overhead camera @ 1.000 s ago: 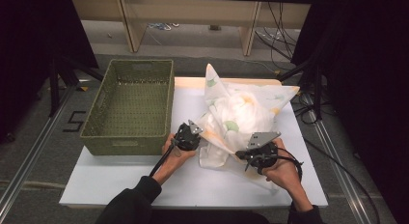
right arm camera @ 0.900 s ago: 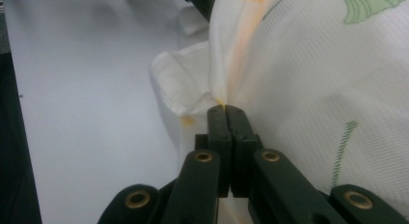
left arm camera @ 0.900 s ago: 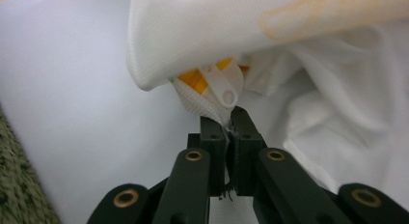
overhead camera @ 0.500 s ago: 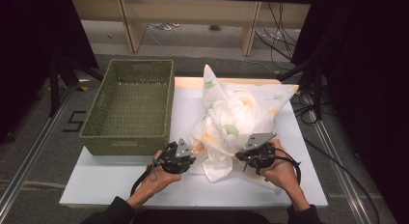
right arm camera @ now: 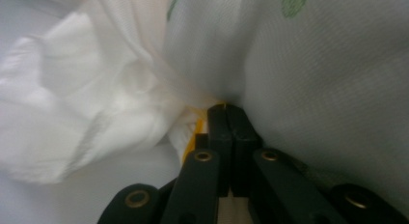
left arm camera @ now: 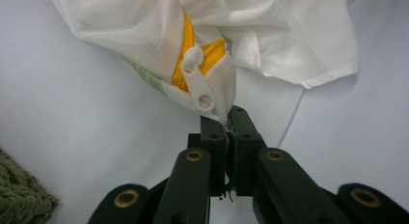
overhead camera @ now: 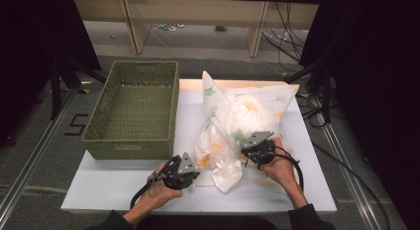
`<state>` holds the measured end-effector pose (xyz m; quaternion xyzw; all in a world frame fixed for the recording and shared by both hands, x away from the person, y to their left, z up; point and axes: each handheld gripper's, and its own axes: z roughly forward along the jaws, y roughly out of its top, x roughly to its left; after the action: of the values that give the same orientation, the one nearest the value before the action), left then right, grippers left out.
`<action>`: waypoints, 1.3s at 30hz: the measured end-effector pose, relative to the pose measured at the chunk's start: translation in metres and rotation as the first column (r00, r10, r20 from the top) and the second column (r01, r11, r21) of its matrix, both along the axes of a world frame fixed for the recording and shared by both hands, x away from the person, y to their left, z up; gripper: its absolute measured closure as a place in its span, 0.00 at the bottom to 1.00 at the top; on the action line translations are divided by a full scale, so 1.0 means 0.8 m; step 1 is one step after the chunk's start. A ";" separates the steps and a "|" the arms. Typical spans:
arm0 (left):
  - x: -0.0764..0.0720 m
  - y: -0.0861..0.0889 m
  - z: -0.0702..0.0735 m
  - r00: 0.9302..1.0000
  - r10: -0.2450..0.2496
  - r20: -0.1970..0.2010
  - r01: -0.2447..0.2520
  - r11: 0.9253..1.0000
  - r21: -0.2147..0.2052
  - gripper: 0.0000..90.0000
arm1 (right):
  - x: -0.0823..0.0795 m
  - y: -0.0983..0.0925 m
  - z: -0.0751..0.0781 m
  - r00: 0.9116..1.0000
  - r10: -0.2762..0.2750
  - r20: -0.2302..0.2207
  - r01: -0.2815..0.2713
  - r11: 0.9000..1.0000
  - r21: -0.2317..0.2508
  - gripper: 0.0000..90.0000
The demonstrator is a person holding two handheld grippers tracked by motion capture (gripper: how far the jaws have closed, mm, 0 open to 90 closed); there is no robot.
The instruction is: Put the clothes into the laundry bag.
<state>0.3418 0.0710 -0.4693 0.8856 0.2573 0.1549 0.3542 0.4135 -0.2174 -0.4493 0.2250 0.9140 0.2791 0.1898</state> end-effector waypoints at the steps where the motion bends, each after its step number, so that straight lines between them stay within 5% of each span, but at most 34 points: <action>1: 0.000 -0.001 0.000 1.000 -0.001 -0.002 0.001 1.000 -0.010 0.95 | 0.004 0.000 -0.002 1.000 -0.002 0.002 0.002 1.000 -0.004 1.00; 13: 0.005 -0.002 0.004 1.000 -0.014 0.017 0.014 1.000 -0.004 0.95 | 0.049 -0.004 0.007 0.994 -0.066 0.090 0.068 0.997 -0.029 1.00; 23: 0.007 -0.001 0.003 1.000 -0.008 0.009 0.009 1.000 -0.020 0.92 | 0.064 -0.004 0.007 0.993 -0.083 0.081 0.083 0.997 -0.003 1.00; 27: 0.005 0.003 0.009 1.000 0.012 -0.007 -0.013 1.000 -0.027 0.73 | 0.058 -0.006 0.013 0.995 -0.059 0.074 0.059 0.998 0.006 1.00; 29: 0.001 0.006 0.023 0.998 0.049 0.043 -0.049 0.999 0.020 0.58 | 0.052 -0.007 0.018 0.996 -0.055 0.071 0.053 0.998 0.023 1.00; 31: -0.004 0.003 0.033 0.990 0.109 0.084 -0.108 0.994 -0.020 0.48 | 0.048 -0.010 0.023 0.996 -0.049 0.071 0.046 0.998 0.039 1.00; 33: -0.010 -0.001 0.041 0.989 0.109 0.098 -0.103 0.993 -0.061 0.46 | 0.042 -0.012 0.029 0.997 -0.053 0.053 0.049 0.997 0.062 1.00; 35: -0.016 -0.014 0.044 0.998 0.040 0.044 -0.036 0.995 -0.095 0.46 | 0.037 -0.013 0.036 0.997 -0.038 0.063 0.034 0.997 0.062 1.00; 39: -0.016 -0.043 0.030 1.000 -0.020 -0.016 0.019 0.997 -0.071 0.41 | 0.024 -0.017 0.050 0.998 -0.026 0.064 0.020 0.996 0.084 1.00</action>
<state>0.3292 0.0364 -0.4453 0.8762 0.2571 0.1349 0.3846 0.4326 -0.2308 -0.4092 0.2340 0.8923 0.3219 0.2131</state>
